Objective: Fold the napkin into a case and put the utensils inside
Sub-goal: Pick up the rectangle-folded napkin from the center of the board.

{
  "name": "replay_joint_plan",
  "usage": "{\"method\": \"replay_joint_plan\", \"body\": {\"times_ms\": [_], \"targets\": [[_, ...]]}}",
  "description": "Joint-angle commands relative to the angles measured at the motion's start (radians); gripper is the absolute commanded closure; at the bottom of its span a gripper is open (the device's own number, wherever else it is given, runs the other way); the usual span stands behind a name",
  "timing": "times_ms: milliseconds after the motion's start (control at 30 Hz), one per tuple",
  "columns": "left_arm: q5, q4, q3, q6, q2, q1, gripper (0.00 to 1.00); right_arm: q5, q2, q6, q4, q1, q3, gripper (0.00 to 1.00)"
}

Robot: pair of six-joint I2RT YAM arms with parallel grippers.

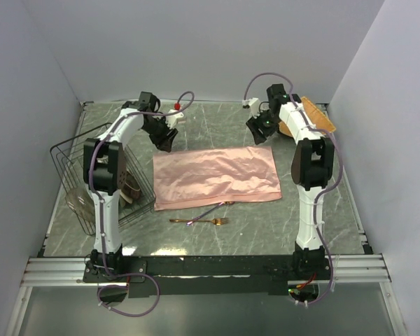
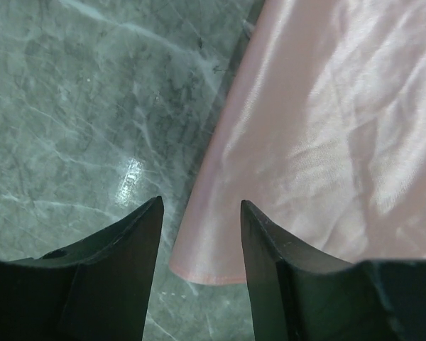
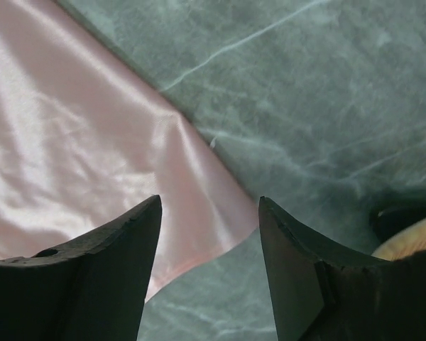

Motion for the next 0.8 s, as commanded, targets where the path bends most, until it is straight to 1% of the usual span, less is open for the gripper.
{"method": "replay_joint_plan", "body": {"times_ms": [0,167,267,300,433,533,567,600,633,667,700,733,767], "targets": [[-0.103,0.016,0.038,-0.009,0.025,-0.051,0.47,0.054,0.033,-0.072,0.112,0.021,0.010,0.34],[-0.133,0.049,-0.022,0.026,0.031,-0.063,0.48,0.097,0.050,-0.092,0.126,0.046,-0.016,0.34],[-0.139,0.036,-0.021,0.028,0.044,-0.065,0.49,0.106,0.042,-0.121,0.114,0.056,-0.044,0.37],[-0.136,0.030,-0.019,0.036,0.045,-0.065,0.50,0.108,0.041,-0.125,0.114,0.058,-0.051,0.39],[-0.144,0.042,-0.054,0.048,0.035,-0.065,0.51,0.111,0.028,-0.144,0.108,0.066,-0.094,0.43],[-0.154,0.042,-0.070,0.054,0.035,-0.065,0.53,0.131,0.041,-0.148,0.095,0.073,-0.096,0.47],[-0.157,0.041,-0.074,0.056,0.038,-0.065,0.55,0.144,0.050,-0.148,0.094,0.073,-0.095,0.49],[-0.165,0.038,-0.074,0.056,0.039,-0.065,0.58,0.151,0.053,-0.147,0.094,0.075,-0.093,0.57],[-0.167,0.038,-0.076,0.054,0.042,-0.063,0.61,0.155,0.056,-0.142,0.094,0.076,-0.087,0.62],[-0.168,0.039,-0.077,0.053,0.044,-0.065,0.69,0.158,0.058,-0.130,0.100,0.076,-0.084,0.68],[-0.170,0.042,-0.074,0.051,0.045,-0.065,0.74,0.163,0.056,-0.122,0.106,0.075,-0.082,0.81],[-0.168,0.042,-0.065,0.049,0.048,-0.063,0.79,0.170,0.054,-0.116,0.112,0.073,-0.082,0.88],[-0.164,0.044,-0.058,0.046,0.048,-0.063,0.90,0.180,0.045,-0.093,0.135,0.072,-0.085,0.96]]}}
